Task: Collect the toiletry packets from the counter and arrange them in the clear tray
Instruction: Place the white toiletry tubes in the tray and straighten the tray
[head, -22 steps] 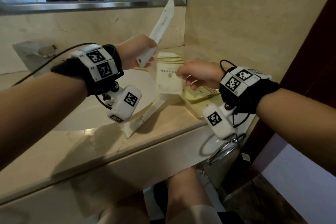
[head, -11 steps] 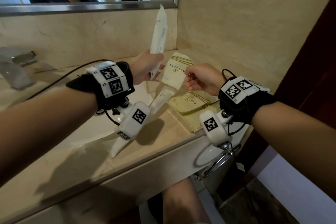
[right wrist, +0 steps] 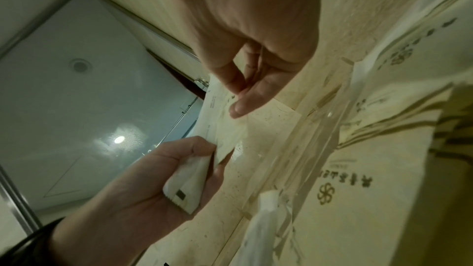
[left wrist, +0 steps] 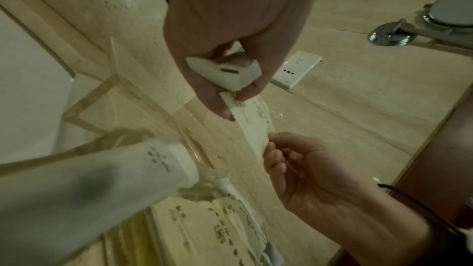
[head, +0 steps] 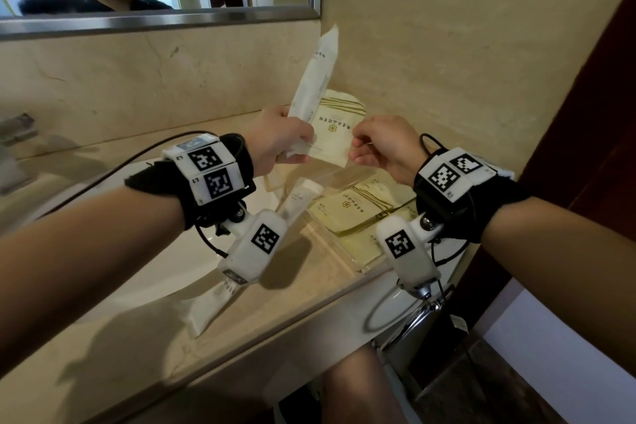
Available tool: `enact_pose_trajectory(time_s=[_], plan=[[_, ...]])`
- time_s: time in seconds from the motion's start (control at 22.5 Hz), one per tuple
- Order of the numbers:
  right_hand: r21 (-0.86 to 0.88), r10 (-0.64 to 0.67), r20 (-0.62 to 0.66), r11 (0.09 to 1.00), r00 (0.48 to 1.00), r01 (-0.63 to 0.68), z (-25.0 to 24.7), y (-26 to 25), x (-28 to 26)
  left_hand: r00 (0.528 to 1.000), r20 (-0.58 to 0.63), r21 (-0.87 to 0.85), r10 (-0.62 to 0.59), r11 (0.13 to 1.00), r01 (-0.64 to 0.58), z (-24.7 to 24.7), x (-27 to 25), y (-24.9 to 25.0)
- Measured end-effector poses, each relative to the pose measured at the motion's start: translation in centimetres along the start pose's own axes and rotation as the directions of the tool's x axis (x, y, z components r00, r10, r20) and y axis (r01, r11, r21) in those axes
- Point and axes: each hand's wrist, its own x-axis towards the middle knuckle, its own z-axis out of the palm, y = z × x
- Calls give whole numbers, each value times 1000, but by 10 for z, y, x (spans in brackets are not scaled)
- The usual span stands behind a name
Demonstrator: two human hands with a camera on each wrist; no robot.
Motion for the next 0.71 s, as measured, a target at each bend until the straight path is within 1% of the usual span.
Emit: enact_pose_trajectory(time_s=[0.18,0.31,0.36,0.44,0.58,0.62,0.71], plan=[[-10,-7,19,1000,1000,7,1,1,7,1000,-25,-79,14,997,-15,-3,9,-4],[-50,-15,17,999,1000,16,2,4,9,999,-37,-78,7,997,-10,-6,14,-6],[-50,-24,-2,998,1000,24,1,3,10,1000,-25,-61,8,998,-10,-6,15,-5],[-22,-31,-49,999,998,30,-5,0,13,999,35,-11,-5,1000,6,-5,15,-4],[-62,-13,-32,998,999,11,-17,-3,14,987,154,79,-38,996,26,-2,12,-1],[-87,-1,-35,996,999,-2,-20,-2,14,984,173,104,-43,994,25,0,12,0],[-98,18,-92,995,996,-27,-32,3,14,982,184,120,-45,993,23,9,13,2]])
